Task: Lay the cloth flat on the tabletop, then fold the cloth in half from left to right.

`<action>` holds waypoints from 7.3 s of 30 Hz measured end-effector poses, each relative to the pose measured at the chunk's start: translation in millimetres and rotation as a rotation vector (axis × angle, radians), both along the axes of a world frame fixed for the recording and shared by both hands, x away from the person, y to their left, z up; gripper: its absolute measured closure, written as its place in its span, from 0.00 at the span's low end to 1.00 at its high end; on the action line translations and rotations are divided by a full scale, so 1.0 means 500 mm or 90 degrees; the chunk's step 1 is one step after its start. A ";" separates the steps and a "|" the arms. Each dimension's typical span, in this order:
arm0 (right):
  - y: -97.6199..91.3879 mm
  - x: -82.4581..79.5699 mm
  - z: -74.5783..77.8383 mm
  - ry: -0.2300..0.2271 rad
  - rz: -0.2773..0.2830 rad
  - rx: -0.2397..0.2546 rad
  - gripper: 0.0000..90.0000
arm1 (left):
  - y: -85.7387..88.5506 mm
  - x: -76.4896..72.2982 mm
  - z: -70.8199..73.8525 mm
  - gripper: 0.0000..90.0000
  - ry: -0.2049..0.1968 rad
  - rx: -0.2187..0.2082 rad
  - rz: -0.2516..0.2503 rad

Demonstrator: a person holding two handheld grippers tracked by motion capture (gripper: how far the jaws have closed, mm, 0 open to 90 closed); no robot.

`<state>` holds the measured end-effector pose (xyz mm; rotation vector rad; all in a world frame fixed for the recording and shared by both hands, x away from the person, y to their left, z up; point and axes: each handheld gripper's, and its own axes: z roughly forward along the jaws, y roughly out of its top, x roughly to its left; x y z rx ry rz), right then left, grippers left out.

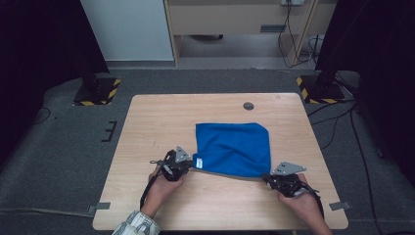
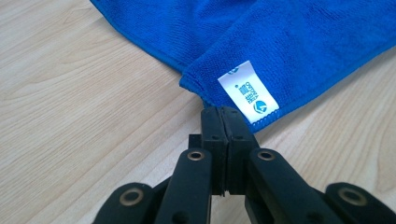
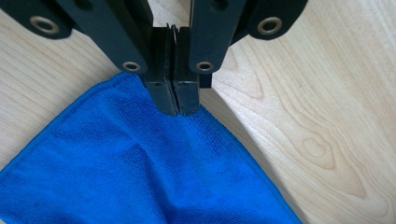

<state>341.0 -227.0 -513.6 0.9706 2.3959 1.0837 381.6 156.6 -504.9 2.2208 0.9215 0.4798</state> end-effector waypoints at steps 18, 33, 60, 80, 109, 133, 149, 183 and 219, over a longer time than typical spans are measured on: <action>-0.014 -0.037 0.010 -0.004 0.007 -0.022 0.98 | -0.016 -0.044 -0.012 0.98 0.027 0.010 -0.057; -0.028 -0.057 0.002 0.007 0.018 -0.043 0.97 | -0.015 -0.085 -0.008 0.98 0.053 0.025 -0.093; -0.080 -0.080 0.028 -0.018 -0.018 -0.007 0.47 | -0.025 -0.131 0.016 0.43 0.040 -0.059 -0.100; -0.059 -0.032 0.015 -0.027 -0.096 0.019 0.15 | 0.010 -0.061 0.008 0.10 -0.003 -0.091 -0.008; 0.142 0.048 0.025 0.004 -0.028 0.021 0.12 | 0.071 -0.011 0.011 0.07 -0.056 -0.115 0.064; 0.331 0.023 0.031 0.024 0.097 -0.008 0.39 | 0.127 0.009 0.013 0.07 -0.066 -0.120 0.114; 0.400 -0.014 0.019 0.025 0.188 -0.005 0.81 | 0.133 0.012 0.012 0.08 -0.062 -0.118 0.121; 0.432 -0.033 -0.023 0.060 0.185 -0.019 0.96 | 0.071 0.121 0.036 0.15 -0.007 -0.107 0.090; 0.435 -0.055 -0.024 0.059 0.213 -0.011 0.96 | -0.039 0.279 -0.048 0.79 0.049 -0.077 0.109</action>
